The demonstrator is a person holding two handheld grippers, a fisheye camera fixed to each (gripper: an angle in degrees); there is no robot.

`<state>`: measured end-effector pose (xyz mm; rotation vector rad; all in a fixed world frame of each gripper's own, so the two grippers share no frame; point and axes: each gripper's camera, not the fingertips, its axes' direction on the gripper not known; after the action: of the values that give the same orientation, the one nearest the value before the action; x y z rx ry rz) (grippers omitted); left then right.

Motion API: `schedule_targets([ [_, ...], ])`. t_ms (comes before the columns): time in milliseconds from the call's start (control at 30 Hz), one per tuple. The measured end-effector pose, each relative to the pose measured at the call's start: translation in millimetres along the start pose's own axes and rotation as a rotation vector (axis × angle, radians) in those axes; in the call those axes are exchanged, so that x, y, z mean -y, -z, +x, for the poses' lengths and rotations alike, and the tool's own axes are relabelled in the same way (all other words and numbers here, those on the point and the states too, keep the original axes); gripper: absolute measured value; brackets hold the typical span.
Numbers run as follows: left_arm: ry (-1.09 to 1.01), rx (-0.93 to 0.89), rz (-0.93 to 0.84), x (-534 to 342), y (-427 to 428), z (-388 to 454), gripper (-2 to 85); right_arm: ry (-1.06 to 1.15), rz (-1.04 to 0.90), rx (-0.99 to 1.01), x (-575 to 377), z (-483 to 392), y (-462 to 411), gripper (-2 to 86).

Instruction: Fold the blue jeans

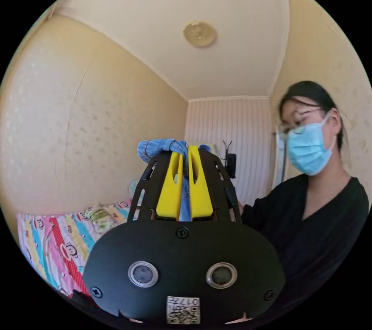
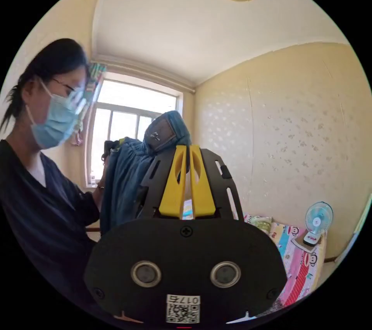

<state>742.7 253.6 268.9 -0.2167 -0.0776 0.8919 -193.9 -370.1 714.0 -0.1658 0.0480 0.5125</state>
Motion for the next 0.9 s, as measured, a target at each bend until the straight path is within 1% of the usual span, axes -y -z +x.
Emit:
schedule_targets([
  [33,0.051,0.113,-0.065,8.9,-33.5,-53.7,0.2,-0.044,-0.085,-0.044,19.6,46.6,-54.3,1.6],
  [67,0.125,0.213,-0.138,12.0,-66.6,-114.9,1.0,-0.078,-0.125,-0.065,28.1,72.6,-82.9,1.6],
  [100,0.177,0.236,-0.17,9.9,-80.3,-145.9,1.5,-0.177,-0.193,-0.097,39.3,128.6,-138.5,1.8],
  [133,0.317,0.244,-0.238,-2.6,-103.2,-209.8,2.5,-0.252,-0.264,-0.111,40.8,178.8,-188.8,2.2],
  [167,0.445,0.265,-0.315,-24.7,-117.9,-261.4,3.7,-0.287,-0.308,-0.128,37.1,201.1,-211.3,2.4],
  [200,0.5,0.305,-0.353,-38.7,-121.8,-281.1,4.5,-0.327,-0.404,-0.175,21.0,233.5,-244.4,2.9],
  [233,0.582,0.41,-0.424,-70.3,-124.8,-309.1,5.6,-0.387,-0.493,-0.21,-4.1,256.7,-263.4,3.4],
  [267,0.638,0.498,-0.505,-107.1,-125.5,-329.1,6.4,-0.413,-0.524,-0.21,-18.8,264.7,-267.6,3.7],
  [300,0.656,0.521,-0.543,-127.5,-125.7,-336.9,6.5,-0.436,-0.545,-0.176,-51.7,273.3,-267.2,4.3],
  [367,0.722,0.494,-0.723,-223.3,-127.7,-360.0,6.7,-0.43,-0.583,-0.101,-115.3,276.6,-257.6,5.4],
  [400,0.749,0.478,-0.78,-251.4,-128.2,-364.2,6.7,-0.465,-0.658,-0.075,-168.0,279.5,-250.6,5.4],
  [433,0.819,0.451,-0.904,-310.8,-127.9,-369.7,6.8,-0.525,-0.766,-0.046,-228.6,282.2,-242.3,5.4],
  [467,0.895,0.428,-1.025,-370.4,-125.5,-369.6,7.0,-0.563,-0.823,-0.029,-260.8,283.1,-236.9,5.3],
  [500,0.934,0.415,-1.079,-398.8,-123.6,-367.6,7.1,-0.649,-0.943,0.008,-327.5,283.5,-222.0,5.2],
  [533,1.008,0.38,-1.163,-449.4,-118.8,-360.5,7.4,-0.738,-1.053,0.033,-388.7,282.0,-201.6,5.0],
  [567,1.088,0.337,-1.213,-493.5,-113.3,-350.4,7.7,-0.789,-1.1,0.036,-415.9,280.8,-188.9,4.9],
  [633,1.192,0.254,-1.246,-543.5,-109.2,-334.6,8.0,-0.96,-1.191,0.074,-492.4,273.6,-131.0,4.6],
  [700,1.251,0.197,-1.261,-575.0,-110.7,-321.8,8.6,-1.04,-1.239,0.095,-520.4,270.2,-96.8,4.7],
  [767,1.298,0.165,-1.255,-600.5,-117.1,-311.3,9.2,-1.064,-1.282,0.107,-529.6,269.1,-72.9,5.2],
  [833,1.305,0.161,-1.27,-613.1,-125.3,-309.9,9.7,-1.052,-1.314,0.142,-524.8,269.9,-53.9,5.8],
  [900,1.266,0.213,-1.337,-622.4,-134.0,-313.3,10.4,-1.031,-1.345,0.188,-517.1,271.9,-47.1,6.1],
])
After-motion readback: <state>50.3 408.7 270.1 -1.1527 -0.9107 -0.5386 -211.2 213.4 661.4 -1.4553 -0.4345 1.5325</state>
